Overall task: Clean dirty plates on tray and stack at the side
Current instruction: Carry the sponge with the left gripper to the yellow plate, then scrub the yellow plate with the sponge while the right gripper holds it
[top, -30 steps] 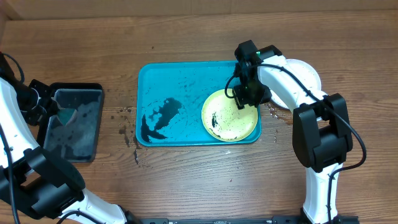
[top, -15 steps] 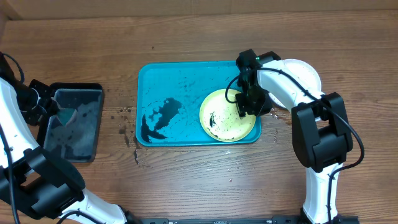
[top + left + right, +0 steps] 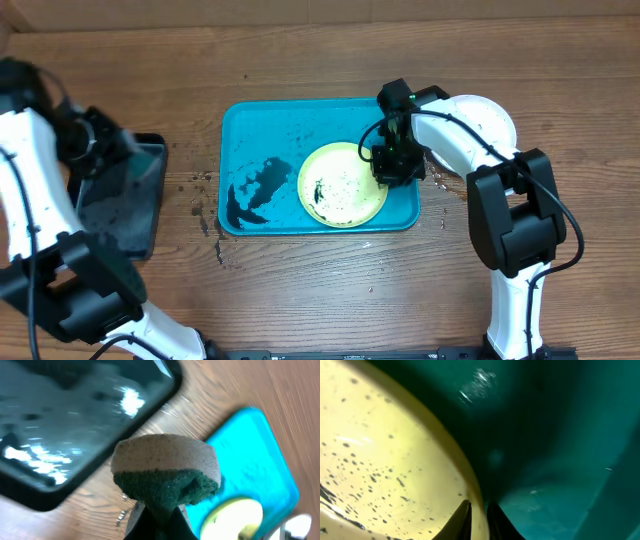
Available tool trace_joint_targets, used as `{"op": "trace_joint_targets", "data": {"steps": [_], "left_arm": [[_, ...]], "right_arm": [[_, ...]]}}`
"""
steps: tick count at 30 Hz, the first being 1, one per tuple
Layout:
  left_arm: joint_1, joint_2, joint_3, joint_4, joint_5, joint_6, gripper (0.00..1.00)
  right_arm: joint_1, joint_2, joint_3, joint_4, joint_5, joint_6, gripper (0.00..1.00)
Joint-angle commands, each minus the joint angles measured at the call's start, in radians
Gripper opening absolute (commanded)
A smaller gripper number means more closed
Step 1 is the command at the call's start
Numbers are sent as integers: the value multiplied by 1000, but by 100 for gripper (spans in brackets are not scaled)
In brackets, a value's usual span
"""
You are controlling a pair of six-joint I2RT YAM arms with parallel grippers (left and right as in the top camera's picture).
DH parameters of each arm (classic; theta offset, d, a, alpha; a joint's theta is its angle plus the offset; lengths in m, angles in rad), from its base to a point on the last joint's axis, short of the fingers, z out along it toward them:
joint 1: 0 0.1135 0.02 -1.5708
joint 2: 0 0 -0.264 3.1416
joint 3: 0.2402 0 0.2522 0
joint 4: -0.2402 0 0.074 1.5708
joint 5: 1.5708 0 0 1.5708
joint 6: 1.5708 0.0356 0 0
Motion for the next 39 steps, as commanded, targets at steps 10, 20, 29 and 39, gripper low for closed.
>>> {"op": "trace_joint_targets", "data": {"steps": [10, 20, 29, 39], "left_arm": [[-404, -13, -9, -22, 68, 137, 4], [-646, -13, -154, 154, 17, 94, 4], [-745, -13, -406, 492, 21, -30, 4], [-765, 12, -476, 587, -36, -37, 4]], "right_arm": [[110, -18, -114, 266, -30, 333, 4], [123, -18, -114, 277, -30, 380, 6], [124, -18, -114, 270, -42, 296, 4], [169, -18, -114, 266, -38, 84, 4]]}}
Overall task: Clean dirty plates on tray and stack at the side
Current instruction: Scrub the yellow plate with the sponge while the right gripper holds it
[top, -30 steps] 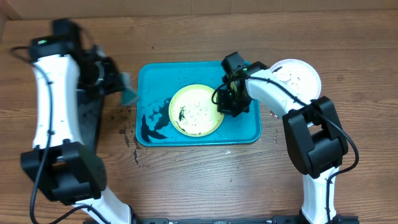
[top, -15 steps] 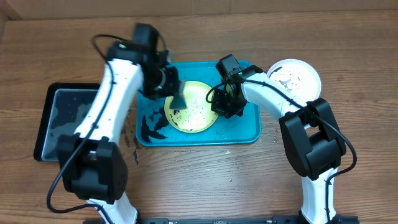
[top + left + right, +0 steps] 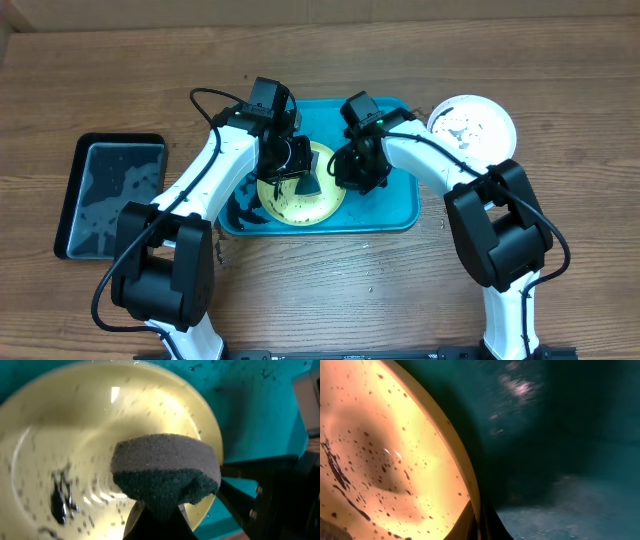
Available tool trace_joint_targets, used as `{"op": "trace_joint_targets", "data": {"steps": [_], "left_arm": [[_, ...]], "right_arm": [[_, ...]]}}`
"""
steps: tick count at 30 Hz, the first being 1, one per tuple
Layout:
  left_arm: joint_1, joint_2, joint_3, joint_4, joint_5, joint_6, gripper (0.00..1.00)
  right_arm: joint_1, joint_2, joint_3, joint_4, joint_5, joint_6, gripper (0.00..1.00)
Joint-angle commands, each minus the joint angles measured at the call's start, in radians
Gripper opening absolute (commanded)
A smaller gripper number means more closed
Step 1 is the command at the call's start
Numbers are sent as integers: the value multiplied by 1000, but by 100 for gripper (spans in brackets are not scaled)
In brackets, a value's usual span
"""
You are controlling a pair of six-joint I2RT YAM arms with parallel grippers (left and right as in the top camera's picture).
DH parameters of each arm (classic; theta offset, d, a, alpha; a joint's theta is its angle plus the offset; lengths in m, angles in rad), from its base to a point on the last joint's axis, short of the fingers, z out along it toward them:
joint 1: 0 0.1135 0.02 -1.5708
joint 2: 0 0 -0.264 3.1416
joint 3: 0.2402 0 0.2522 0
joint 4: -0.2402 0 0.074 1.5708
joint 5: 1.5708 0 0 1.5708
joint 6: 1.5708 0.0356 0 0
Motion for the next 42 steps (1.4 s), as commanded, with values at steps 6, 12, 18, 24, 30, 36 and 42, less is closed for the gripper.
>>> {"op": "trace_joint_targets", "data": {"steps": [6, 12, 18, 24, 30, 36, 42], "left_arm": [[-7, 32, -4, -8, -43, -21, 4], [-8, 64, -4, -23, -40, -48, 4], [-8, 132, -4, -32, -53, -66, 4], [-5, 161, -4, -109, -359, -67, 4], [-5, 159, 14, -193, -637, -67, 4], [-5, 159, 125, -258, -667, -67, 4], [-7, 159, 207, -227, -151, 24, 4]], "right_arm": [[22, 11, -29, -6, 28, -61, 4], [22, 11, -29, 2, 29, 11, 4], [22, 11, -29, 3, 29, 14, 4], [22, 11, -29, -6, 56, 14, 4], [22, 11, -29, -6, 56, 14, 4], [22, 11, -29, -6, 56, 14, 4], [22, 11, -29, -3, 55, 15, 4]]}}
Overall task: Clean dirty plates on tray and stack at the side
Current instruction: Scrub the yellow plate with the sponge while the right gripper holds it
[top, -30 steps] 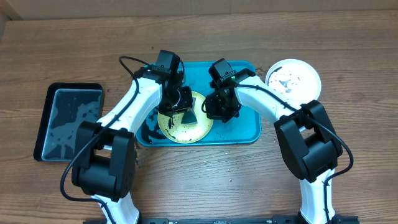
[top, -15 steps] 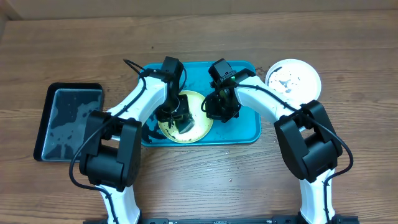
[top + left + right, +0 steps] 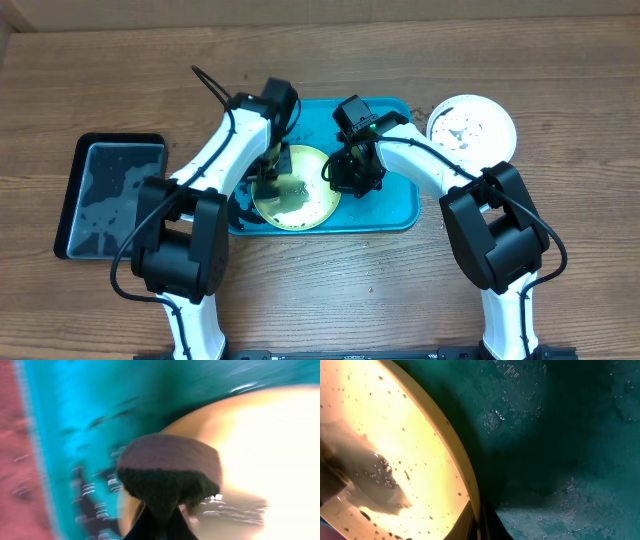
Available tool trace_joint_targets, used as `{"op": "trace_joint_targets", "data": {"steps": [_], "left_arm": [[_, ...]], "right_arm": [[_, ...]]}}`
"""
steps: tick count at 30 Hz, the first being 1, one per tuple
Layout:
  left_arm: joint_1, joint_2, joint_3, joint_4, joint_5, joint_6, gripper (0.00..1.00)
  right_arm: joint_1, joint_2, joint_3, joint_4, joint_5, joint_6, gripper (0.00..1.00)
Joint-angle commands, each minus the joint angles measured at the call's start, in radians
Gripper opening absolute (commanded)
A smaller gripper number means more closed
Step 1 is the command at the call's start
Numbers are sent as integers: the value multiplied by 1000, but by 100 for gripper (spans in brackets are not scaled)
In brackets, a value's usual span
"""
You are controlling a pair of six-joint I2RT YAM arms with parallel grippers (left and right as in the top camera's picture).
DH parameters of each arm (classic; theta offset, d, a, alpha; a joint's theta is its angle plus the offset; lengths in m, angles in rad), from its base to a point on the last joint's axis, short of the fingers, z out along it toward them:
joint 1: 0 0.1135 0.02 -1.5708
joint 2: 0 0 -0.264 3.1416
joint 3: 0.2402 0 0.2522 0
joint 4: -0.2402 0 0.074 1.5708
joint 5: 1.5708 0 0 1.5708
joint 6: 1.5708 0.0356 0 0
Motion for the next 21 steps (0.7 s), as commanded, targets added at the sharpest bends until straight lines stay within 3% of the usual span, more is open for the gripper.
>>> {"op": "trace_joint_targets", "data": {"steps": [1, 3, 8, 21], "left_arm": [[3, 14, 32, 45, 372, 63, 4], [-2, 18, 20, 84, 450, 51, 4], [-21, 19, -42, 144, 449, -6, 4], [27, 18, -65, 3, -173, -40, 4]], "right_arm": [[-2, 11, -29, -6, 55, 2, 4], [-2, 11, -29, -6, 55, 5, 4], [-2, 11, -29, -7, 55, 5, 4], [-2, 11, -29, -13, 55, 5, 4]]}}
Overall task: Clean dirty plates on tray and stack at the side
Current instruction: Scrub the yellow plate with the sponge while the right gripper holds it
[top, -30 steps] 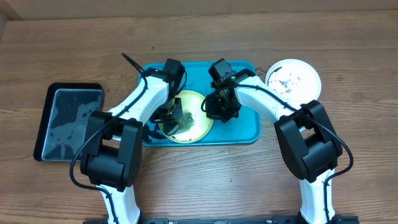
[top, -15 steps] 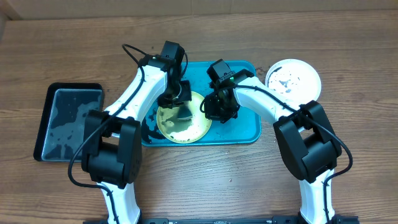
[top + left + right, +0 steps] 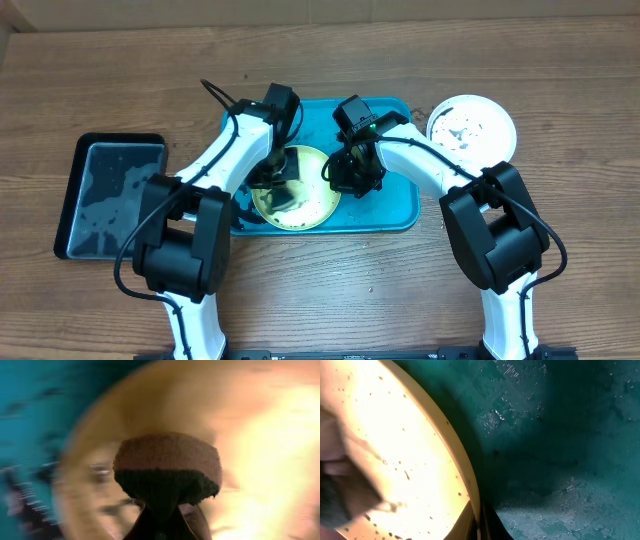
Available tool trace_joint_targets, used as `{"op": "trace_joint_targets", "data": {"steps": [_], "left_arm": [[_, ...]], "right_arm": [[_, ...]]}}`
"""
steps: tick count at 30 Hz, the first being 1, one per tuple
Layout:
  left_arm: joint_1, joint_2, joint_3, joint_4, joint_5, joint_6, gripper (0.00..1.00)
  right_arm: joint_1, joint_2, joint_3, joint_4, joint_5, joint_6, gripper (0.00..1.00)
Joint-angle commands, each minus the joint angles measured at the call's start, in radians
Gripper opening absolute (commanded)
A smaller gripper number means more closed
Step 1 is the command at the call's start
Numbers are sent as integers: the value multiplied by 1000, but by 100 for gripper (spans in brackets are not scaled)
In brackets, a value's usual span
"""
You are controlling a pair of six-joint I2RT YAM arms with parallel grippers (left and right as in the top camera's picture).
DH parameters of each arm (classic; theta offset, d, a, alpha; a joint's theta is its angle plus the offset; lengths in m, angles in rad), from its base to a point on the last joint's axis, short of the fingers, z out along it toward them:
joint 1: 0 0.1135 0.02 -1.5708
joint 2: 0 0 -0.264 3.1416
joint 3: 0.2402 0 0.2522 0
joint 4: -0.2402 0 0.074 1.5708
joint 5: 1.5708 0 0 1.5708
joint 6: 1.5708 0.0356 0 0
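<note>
A yellow plate [image 3: 300,205] with dark specks lies in the blue tray [image 3: 395,215]. My left gripper [image 3: 278,178] is shut on a sponge [image 3: 167,467], green side down, pressed onto the plate [image 3: 260,435]. My right gripper [image 3: 345,178] is shut on the plate's right rim [image 3: 470,495], one finger inside, one outside over the tray floor [image 3: 560,435]. The sponge shows blurred at the left edge of the right wrist view. A white plate [image 3: 472,125] sits on the table right of the tray.
A black tray of water [image 3: 108,195] lies at the left on the wooden table [image 3: 400,300]. Dark smears and droplets mark the blue tray's left part [image 3: 240,210] and the table beside it.
My left gripper with the sponge has shifted from the plate's left edge onto its middle. The right gripper and the plate have stayed put.
First my left gripper held the sponge over the black water tray while the right gripper gripped the yellow plate's rim at the tray's right. Then the plate stood further left and the sponge hung above it. Later the sponge lay on the plate's left edge, now its middle.
</note>
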Motion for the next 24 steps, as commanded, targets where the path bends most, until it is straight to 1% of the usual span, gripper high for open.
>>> {"op": "trace_joint_targets", "data": {"steps": [1, 3, 7, 10, 14, 18, 20, 22, 24], "left_arm": [[37, 11, 16, -60, -282, -73, 4], [54, 11, 60, -118, -330, -110, 4], [97, 10, 220, -256, -318, -146, 4], [134, 5, 358, -354, -301, -182, 4], [214, -21, 499, -432, -281, -182, 4], [340, -61, 531, -438, -264, -184, 4], [415, -64, 531, -443, -232, -187, 4], [505, -62, 511, -440, -186, -195, 4], [567, -60, 489, -430, -166, -204, 4]], "right_arm": [[-2, 11, -29, -12, 56, 4, 4], [-2, 11, -29, -13, 59, 5, 4], [-2, 10, -9, -13, 57, 8, 4], [-2, 6, 55, -45, 55, 2, 4], [0, -11, 174, -125, 72, -62, 4], [11, -21, 320, -229, 173, -70, 4], [27, -22, 410, -283, 240, -87, 4], [53, -22, 501, -336, 356, -87, 4], [78, -22, 566, -378, 465, -87, 4]]}}
